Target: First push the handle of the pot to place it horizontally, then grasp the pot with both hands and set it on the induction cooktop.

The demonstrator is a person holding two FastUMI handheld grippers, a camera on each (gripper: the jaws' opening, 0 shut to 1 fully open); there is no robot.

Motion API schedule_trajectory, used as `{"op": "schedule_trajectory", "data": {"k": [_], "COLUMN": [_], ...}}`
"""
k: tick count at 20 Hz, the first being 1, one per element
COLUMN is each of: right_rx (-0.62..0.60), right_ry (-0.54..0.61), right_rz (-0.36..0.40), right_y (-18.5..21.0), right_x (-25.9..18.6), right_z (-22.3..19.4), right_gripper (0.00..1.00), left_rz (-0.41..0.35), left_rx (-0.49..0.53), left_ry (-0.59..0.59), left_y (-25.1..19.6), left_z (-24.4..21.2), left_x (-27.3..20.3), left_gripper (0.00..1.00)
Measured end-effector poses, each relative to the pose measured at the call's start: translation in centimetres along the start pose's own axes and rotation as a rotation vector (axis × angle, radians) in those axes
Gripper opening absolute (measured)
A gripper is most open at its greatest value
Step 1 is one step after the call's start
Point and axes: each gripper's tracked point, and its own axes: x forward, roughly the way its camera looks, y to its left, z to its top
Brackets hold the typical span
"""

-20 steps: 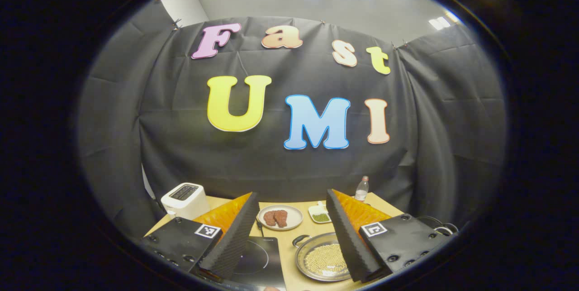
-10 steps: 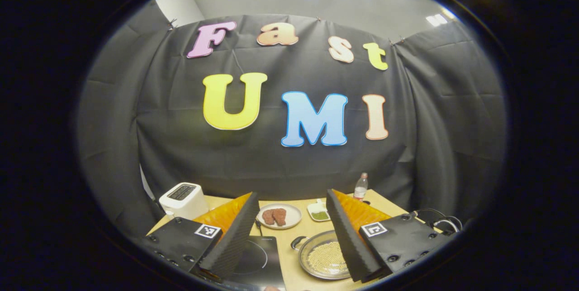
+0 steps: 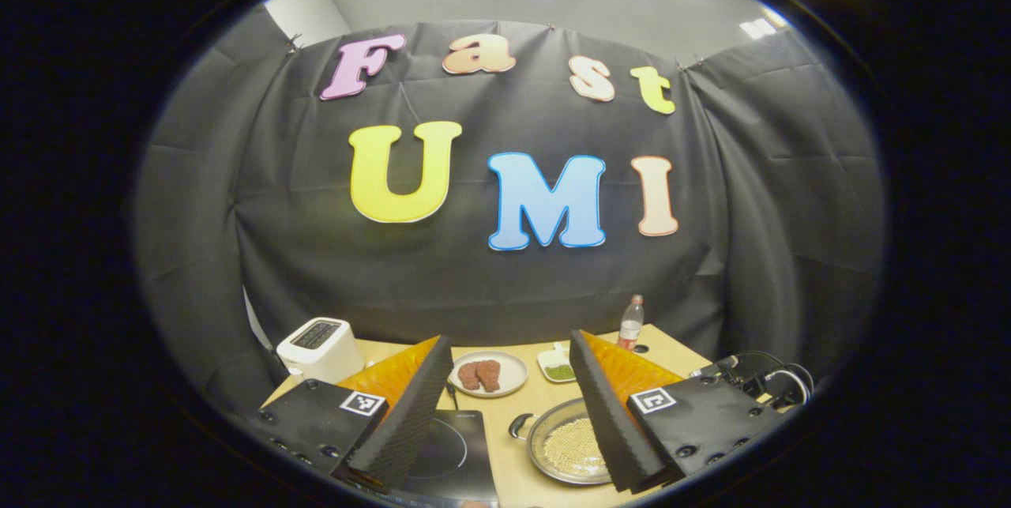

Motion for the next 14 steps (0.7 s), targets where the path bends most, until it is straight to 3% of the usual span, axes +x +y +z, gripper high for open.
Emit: {"op": "schedule_trajectory", "data": {"k": [4, 14], "right_rx": [0.023, -0.009], "right_ry": [0.002, -0.002], "right_rz": [0.005, -0.012], "right_y": [-0.8, -3.7], "right_x": [0.2, 0.9], "right_z": [0.9, 3.7], "right_gripper": [0.01, 0.01], "left_rz": [0.007, 0.020], "left_rx": [-0.003, -0.007], "left_ry": [0.007, 0.029], "left_y": [-0.4, -2.2], "left_z": [-0.1, -1.0], "left_x": [0.6, 2.4], "left_gripper": [0.99, 0.95]}}
